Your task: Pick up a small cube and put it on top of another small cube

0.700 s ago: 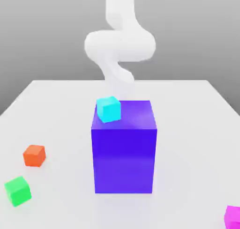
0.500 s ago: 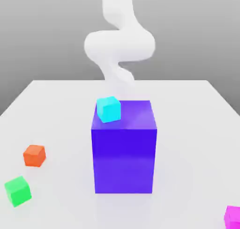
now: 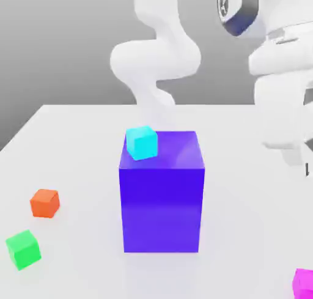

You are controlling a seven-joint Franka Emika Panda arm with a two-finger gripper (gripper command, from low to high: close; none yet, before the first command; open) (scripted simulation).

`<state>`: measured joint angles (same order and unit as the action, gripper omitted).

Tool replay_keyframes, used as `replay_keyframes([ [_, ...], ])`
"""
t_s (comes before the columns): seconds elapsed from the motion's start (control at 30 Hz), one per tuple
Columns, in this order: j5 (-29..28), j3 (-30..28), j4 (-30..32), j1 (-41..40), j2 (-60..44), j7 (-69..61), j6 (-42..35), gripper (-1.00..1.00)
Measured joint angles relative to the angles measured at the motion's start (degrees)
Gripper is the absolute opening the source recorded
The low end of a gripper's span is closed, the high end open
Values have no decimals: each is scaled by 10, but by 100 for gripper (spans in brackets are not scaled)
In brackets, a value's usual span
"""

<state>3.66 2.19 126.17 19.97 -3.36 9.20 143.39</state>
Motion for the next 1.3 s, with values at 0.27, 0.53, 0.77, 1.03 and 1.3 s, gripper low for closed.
replay_keyframes([
  [0.27,-53,26,-19,36,-165,-79,40,0],
  [0.53,-90,19,-44,59,-301,-89,117,-100],
  [0.77,-88,21,-40,58,-285,-91,103,-100],
  [1.03,-67,-21,9,-26,-184,-161,51,-100],
  [1.3,-42,-100,72,-159,-123,-272,51,-100],
])
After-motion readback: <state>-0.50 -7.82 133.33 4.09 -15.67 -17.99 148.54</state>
